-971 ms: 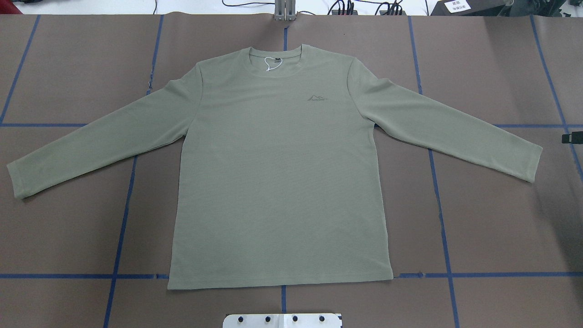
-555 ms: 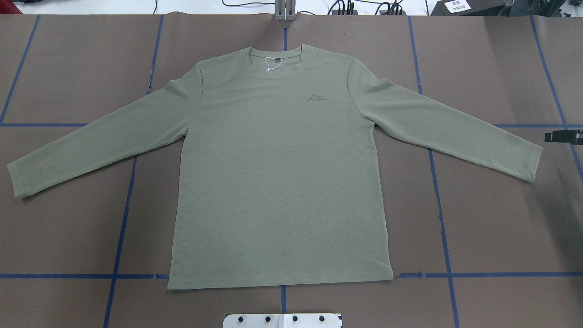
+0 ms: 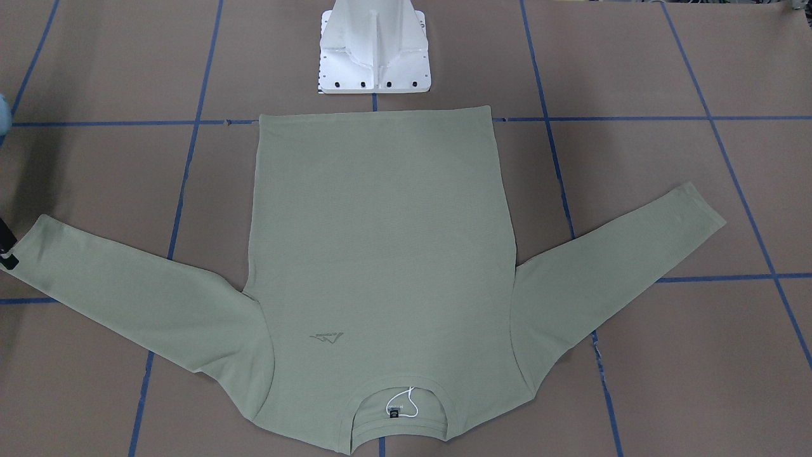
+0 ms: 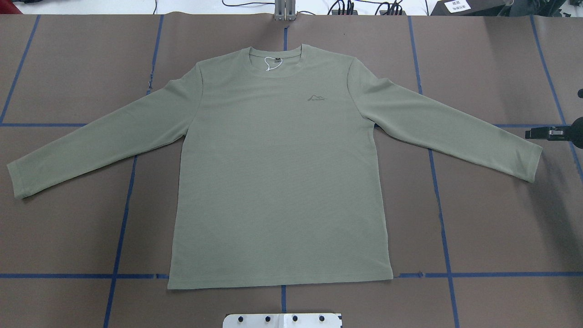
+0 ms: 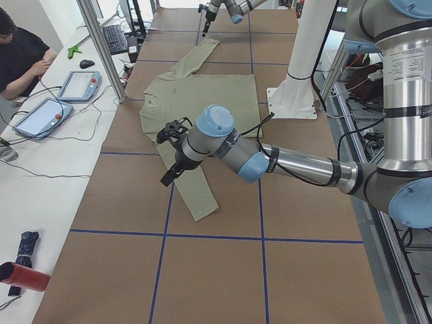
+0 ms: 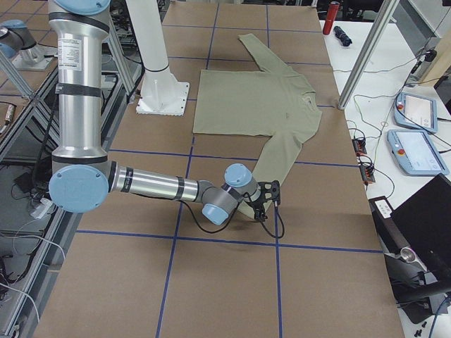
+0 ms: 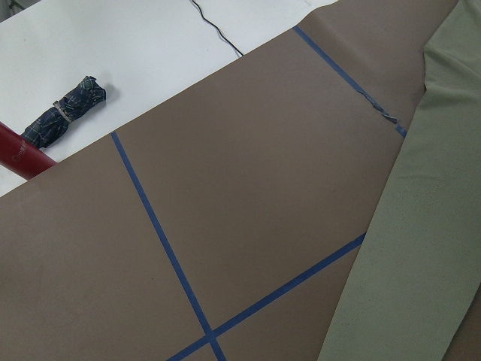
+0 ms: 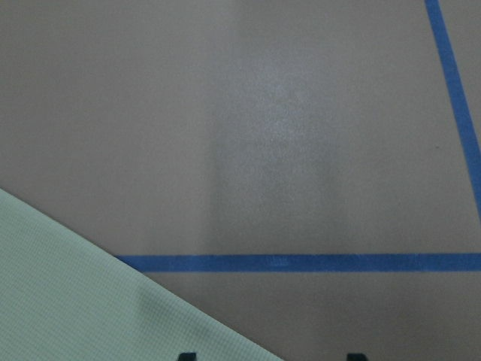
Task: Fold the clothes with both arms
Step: 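Lower the right gripper to the cuff of the sleeve nearest it and grasp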
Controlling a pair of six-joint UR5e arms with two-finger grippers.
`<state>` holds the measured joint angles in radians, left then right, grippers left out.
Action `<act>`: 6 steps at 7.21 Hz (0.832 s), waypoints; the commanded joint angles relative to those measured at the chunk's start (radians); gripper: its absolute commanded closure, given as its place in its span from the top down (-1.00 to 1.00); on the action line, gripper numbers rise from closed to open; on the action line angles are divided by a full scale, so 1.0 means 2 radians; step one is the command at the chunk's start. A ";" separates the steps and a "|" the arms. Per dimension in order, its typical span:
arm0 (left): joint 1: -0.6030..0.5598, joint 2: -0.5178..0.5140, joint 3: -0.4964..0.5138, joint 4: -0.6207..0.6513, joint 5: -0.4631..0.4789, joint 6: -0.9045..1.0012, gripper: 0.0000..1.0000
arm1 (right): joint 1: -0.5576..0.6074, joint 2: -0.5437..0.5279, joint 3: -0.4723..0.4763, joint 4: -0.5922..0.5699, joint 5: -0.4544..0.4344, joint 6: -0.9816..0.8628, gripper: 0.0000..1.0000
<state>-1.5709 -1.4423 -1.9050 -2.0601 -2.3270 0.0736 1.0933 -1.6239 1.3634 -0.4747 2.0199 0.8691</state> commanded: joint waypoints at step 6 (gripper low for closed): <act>0.000 0.003 -0.001 0.000 -0.002 0.002 1.00 | -0.021 -0.012 -0.005 0.000 -0.010 -0.005 0.32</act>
<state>-1.5713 -1.4387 -1.9055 -2.0601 -2.3289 0.0760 1.0537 -1.6474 1.3571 -0.4740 2.0022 0.8601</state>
